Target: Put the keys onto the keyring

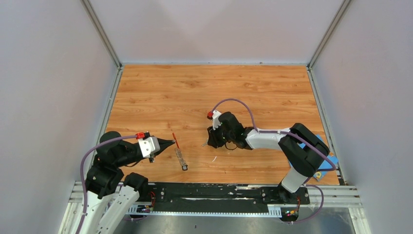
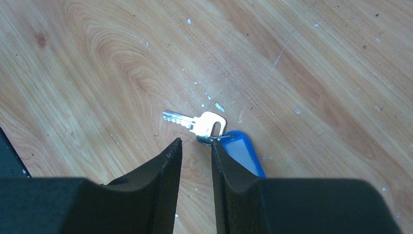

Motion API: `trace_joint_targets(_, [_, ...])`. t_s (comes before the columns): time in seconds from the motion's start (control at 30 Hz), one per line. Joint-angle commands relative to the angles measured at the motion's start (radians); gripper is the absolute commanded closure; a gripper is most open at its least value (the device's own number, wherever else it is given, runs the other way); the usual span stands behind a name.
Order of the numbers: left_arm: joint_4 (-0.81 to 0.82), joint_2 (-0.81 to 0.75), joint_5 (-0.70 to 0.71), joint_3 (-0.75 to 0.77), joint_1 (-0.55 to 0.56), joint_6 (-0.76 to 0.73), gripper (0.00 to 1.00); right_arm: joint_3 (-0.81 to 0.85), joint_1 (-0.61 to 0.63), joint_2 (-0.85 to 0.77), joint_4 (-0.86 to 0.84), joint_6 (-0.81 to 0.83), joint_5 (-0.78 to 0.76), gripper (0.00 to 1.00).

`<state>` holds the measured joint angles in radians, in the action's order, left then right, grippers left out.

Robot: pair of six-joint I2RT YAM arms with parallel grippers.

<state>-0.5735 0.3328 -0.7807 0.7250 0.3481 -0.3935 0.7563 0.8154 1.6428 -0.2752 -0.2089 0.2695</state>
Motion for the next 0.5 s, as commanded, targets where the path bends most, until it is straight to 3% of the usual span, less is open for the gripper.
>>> trace_joint_targets(0.0, [0.024, -0.004, 0.003, -0.003, -0.006, -0.011, 1.0, 0.021, 0.009, -0.008, 0.03, -0.027, 0.003, 0.69])
trace_joint_targets(0.47, [0.029, -0.004, -0.002, 0.003, -0.006, -0.014, 1.0, 0.055, -0.012, -0.036, 0.117, -0.033, -0.012, 0.69])
